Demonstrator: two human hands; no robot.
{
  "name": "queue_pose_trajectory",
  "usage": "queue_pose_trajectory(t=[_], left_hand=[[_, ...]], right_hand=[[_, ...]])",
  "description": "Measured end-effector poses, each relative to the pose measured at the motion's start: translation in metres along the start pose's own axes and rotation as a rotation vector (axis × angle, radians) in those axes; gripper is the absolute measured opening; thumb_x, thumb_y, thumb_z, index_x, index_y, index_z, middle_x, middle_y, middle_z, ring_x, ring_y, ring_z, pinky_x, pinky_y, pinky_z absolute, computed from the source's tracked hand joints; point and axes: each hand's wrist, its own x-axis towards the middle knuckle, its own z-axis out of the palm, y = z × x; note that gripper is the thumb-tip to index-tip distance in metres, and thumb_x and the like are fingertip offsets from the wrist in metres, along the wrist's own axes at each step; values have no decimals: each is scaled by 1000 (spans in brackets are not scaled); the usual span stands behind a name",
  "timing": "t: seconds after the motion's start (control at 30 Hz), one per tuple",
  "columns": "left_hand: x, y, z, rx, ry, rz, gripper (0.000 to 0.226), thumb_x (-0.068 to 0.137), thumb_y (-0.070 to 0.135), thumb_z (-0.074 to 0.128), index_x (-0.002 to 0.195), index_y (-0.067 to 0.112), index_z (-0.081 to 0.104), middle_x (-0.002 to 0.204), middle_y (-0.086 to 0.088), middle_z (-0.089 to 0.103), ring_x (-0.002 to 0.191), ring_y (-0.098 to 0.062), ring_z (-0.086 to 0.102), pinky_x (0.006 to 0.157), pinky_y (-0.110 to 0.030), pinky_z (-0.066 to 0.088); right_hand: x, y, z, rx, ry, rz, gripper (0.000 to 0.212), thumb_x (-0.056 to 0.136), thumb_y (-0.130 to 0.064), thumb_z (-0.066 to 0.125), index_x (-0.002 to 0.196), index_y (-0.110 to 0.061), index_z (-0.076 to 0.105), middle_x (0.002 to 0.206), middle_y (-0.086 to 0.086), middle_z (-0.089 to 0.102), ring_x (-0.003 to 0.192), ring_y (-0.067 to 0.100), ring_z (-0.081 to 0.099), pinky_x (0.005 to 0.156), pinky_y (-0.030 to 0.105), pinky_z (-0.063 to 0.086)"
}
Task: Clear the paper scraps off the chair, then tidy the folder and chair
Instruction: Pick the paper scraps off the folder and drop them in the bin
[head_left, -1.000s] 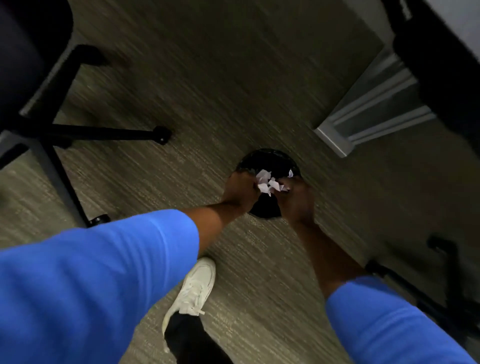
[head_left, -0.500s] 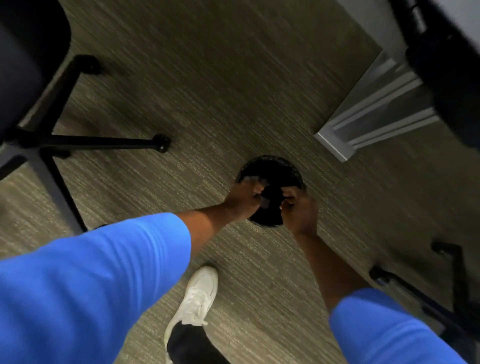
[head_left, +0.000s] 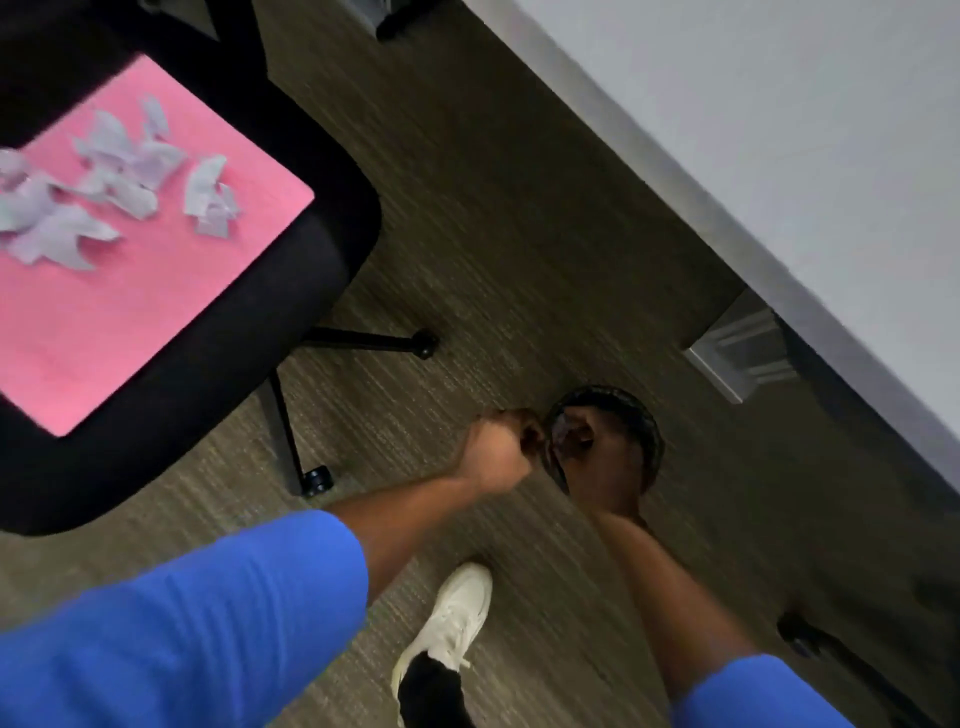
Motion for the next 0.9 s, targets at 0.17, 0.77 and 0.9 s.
queue_pose_trajectory(t=[0.17,0.77,0.9], left_hand=[[-39,-30,-70,-4,251,-24,13,97,28,61,101,22,72,96,0,80,91,-26,76,74,-33,56],[-103,-191,-307,92,920,-589,103,80,70,78,155,12,39,170,-15,28,159,-38,26,125,-54,32],[-94,-225,-334,66,894,-607,128,71,82,77,165,13,23,178,-18,7,164,-42,13,128,-60,27]], right_hand=[[-5,-87,1,34,-85,-21,39,87,-6,68,124,-16,74,118,10,78,112,32,72,100,40,54],[51,-357,69,-22,-309,-582,85,87,-50,78,156,-48,29,154,-1,32,116,19,63,89,48,63],[66,-403,98,-147,-299,-584,94,84,-60,79,159,-47,24,167,8,21,144,32,43,100,58,57]])
